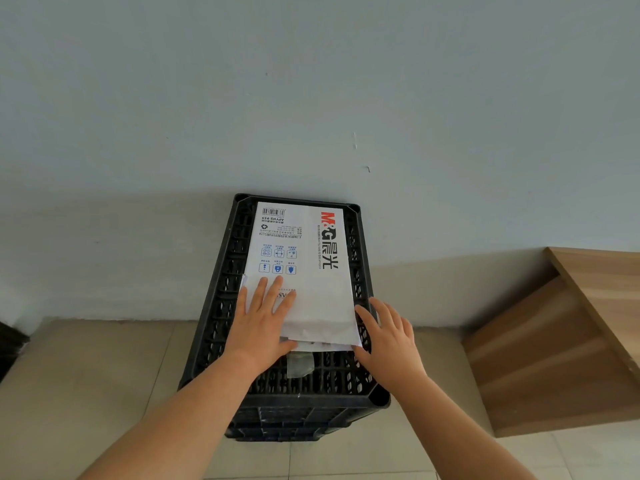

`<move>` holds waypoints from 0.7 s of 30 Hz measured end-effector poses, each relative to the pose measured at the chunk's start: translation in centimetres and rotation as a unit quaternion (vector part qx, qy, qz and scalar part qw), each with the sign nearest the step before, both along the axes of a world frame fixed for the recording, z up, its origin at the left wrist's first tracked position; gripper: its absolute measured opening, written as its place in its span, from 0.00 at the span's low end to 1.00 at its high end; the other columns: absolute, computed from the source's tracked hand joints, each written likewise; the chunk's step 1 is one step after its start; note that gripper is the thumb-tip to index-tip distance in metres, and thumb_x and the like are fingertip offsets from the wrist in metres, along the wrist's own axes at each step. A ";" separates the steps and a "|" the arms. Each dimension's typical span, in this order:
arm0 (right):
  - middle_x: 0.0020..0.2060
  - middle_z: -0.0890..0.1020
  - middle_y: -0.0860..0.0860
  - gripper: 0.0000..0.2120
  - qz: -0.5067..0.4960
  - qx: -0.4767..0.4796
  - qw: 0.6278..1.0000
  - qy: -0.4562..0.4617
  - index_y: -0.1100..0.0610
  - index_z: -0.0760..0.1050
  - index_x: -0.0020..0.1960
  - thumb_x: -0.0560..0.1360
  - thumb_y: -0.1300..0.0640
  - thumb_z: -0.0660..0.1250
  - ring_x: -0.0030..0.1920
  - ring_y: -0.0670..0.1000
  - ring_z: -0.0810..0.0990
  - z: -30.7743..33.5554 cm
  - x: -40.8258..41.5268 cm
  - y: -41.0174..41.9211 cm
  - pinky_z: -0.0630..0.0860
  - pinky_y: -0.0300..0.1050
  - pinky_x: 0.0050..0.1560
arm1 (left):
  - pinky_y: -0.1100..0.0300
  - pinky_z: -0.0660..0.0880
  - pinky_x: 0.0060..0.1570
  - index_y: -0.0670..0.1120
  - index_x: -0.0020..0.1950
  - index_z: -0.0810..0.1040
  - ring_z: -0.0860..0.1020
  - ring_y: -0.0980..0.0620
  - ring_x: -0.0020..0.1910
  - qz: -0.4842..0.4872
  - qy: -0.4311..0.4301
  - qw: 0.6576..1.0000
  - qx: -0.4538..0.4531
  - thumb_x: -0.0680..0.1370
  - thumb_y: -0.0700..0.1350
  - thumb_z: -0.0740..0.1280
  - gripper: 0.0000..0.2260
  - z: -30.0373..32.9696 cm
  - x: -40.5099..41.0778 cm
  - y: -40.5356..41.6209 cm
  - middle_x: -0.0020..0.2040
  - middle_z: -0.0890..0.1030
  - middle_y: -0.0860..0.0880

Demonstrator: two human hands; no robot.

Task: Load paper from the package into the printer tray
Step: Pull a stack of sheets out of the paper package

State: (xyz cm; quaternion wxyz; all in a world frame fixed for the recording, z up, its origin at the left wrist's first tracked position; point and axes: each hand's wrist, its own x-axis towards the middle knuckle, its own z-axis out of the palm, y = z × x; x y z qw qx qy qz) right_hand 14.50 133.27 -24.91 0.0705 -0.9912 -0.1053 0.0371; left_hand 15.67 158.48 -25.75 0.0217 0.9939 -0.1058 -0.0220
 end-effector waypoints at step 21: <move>0.77 0.56 0.50 0.33 0.008 0.017 1.000 0.002 0.45 0.53 0.76 0.76 0.39 0.60 0.76 0.54 0.53 0.4 0.1 -0.3 0.51 0.56 0.75 | 0.54 0.77 0.52 0.47 0.59 0.78 0.77 0.50 0.53 -0.144 -0.104 0.982 -0.061 0.76 0.56 0.55 0.20 1.0 -0.7 -0.2 0.54 0.79 0.49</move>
